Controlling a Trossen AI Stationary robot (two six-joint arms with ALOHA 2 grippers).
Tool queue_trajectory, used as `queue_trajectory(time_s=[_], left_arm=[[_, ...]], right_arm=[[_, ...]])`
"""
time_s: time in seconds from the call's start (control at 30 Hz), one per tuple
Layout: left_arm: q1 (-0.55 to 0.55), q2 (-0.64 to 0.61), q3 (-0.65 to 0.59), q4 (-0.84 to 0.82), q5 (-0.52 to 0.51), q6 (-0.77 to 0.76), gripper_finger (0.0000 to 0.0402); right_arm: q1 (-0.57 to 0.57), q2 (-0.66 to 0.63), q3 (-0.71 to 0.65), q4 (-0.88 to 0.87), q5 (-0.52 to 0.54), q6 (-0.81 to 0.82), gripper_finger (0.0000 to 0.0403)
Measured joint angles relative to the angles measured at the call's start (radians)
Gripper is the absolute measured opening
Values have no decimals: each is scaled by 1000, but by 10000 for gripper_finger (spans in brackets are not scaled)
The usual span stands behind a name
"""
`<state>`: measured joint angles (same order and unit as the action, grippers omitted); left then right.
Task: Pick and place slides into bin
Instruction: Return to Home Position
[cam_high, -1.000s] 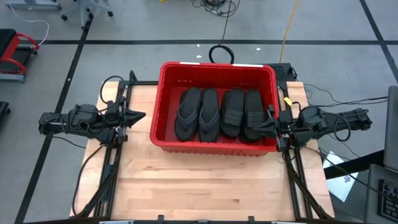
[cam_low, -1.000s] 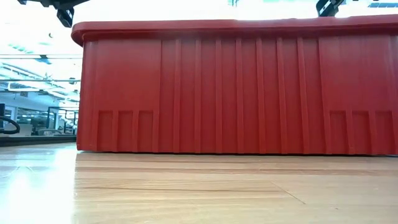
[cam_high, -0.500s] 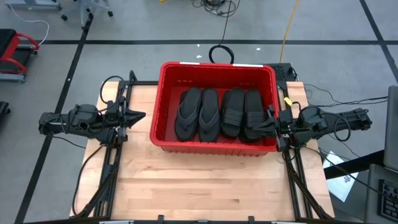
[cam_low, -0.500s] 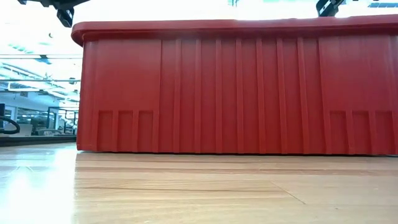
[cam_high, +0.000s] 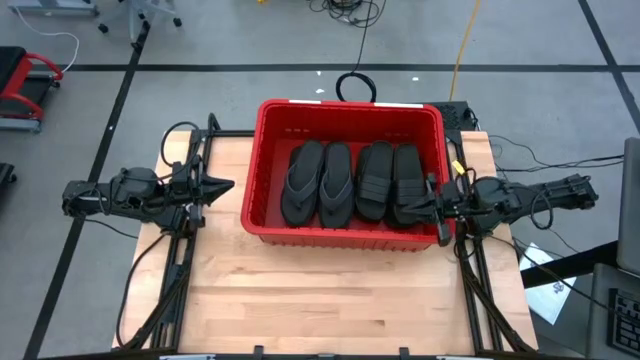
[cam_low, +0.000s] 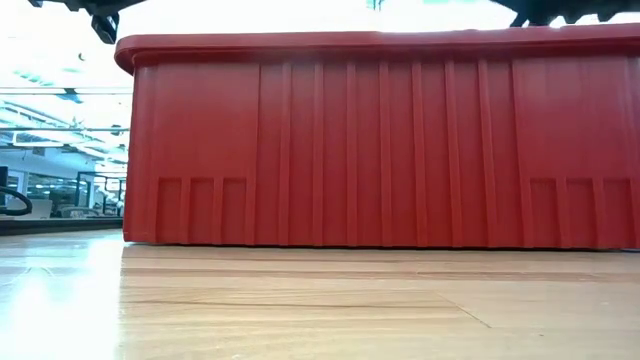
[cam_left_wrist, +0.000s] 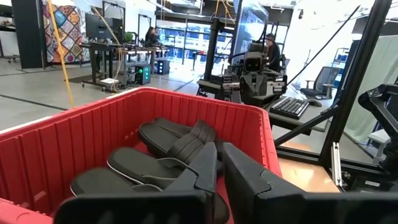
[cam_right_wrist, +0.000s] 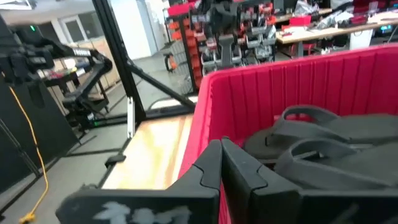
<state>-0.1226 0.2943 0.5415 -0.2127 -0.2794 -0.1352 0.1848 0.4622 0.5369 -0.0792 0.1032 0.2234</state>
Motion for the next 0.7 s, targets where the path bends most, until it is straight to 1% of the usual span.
queue_trajectory(time_s=[0.2,0.53,0.7], left_arm=[[0,0,0,0,0,0,26],[0,0,0,0,0,0,1],[0,0,0,0,0,0,14]], right_arm=[[0,0,-74,0,0,0,0],[0,-1,-277,26,0,-13,0],[0,-6,-341,65,2,1,0]])
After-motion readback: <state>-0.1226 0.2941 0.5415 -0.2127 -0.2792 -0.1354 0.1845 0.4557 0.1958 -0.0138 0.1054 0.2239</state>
